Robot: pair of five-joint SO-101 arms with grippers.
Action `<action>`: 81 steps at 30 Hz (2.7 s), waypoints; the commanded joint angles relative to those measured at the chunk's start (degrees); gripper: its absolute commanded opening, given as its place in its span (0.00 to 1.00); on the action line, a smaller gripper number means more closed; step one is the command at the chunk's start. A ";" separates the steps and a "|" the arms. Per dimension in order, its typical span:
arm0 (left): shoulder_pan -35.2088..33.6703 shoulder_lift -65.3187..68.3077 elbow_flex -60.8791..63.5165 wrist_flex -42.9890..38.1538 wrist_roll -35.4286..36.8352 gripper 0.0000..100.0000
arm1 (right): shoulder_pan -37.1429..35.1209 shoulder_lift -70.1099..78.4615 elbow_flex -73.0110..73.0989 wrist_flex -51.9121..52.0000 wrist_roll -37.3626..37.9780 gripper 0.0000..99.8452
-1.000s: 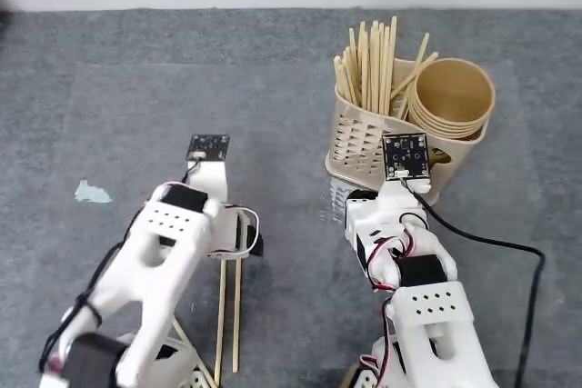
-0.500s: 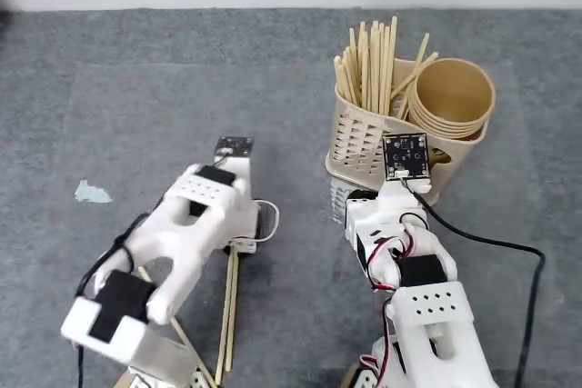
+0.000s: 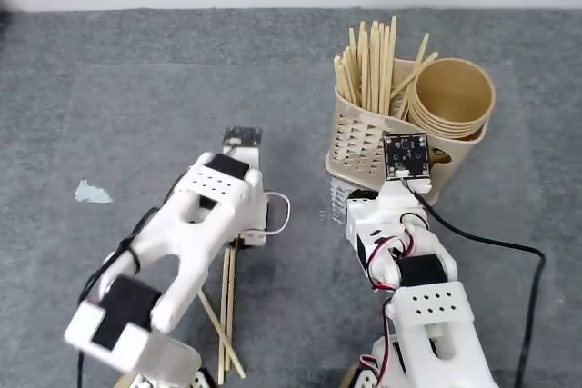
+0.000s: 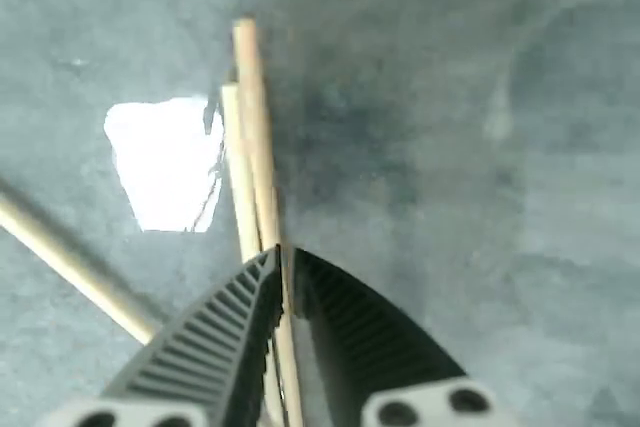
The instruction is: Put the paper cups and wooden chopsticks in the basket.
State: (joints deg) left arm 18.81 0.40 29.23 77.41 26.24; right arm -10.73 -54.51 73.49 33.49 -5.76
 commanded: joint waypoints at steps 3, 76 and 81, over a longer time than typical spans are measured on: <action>0.00 -11.78 -6.37 4.84 0.35 0.01 | 0.75 -1.45 -0.53 -1.10 -0.18 0.01; -1.76 -16.00 -20.62 8.00 -0.26 0.01 | 0.57 -1.45 -0.53 -1.01 -0.26 0.01; -1.76 -15.91 -30.29 3.08 1.05 0.01 | 0.57 -1.45 -0.53 -1.01 -0.18 0.01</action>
State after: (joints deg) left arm 16.79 -14.11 5.58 84.00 25.45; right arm -10.73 -54.51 73.49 33.49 -5.76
